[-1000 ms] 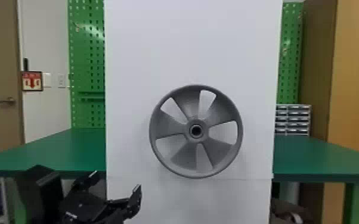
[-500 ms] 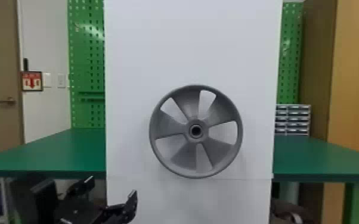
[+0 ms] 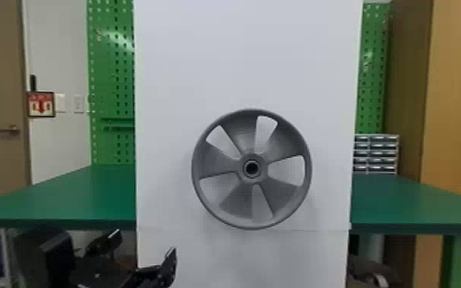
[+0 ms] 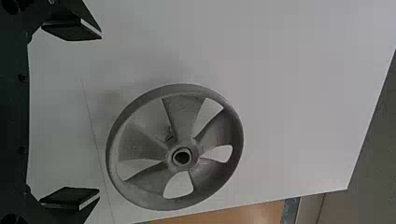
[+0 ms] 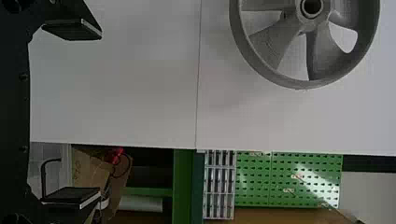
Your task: Hold the wheel and insert it
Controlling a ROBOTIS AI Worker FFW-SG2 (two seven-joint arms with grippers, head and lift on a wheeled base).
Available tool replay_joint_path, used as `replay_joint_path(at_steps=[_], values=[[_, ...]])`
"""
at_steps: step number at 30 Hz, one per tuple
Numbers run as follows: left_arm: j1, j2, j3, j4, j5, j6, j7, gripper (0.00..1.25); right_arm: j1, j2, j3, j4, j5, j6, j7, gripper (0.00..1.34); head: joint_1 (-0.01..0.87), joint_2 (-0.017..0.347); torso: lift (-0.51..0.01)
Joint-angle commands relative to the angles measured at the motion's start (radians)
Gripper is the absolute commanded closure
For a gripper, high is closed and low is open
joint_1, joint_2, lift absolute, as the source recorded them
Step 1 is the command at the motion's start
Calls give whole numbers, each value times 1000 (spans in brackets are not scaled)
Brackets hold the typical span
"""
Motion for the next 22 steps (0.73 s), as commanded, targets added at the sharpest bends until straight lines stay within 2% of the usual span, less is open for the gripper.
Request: replay_joint_path(at_steps=[1,22], values=[[-1,0,1,0,0,1,0,101,-6,-5,7,1,-1,-2,0,121,97,15,-442],[-17,0,1,0,-5,-1,0,101,-26,-12,15,1,-4,-15,8,121,97,15,-442]])
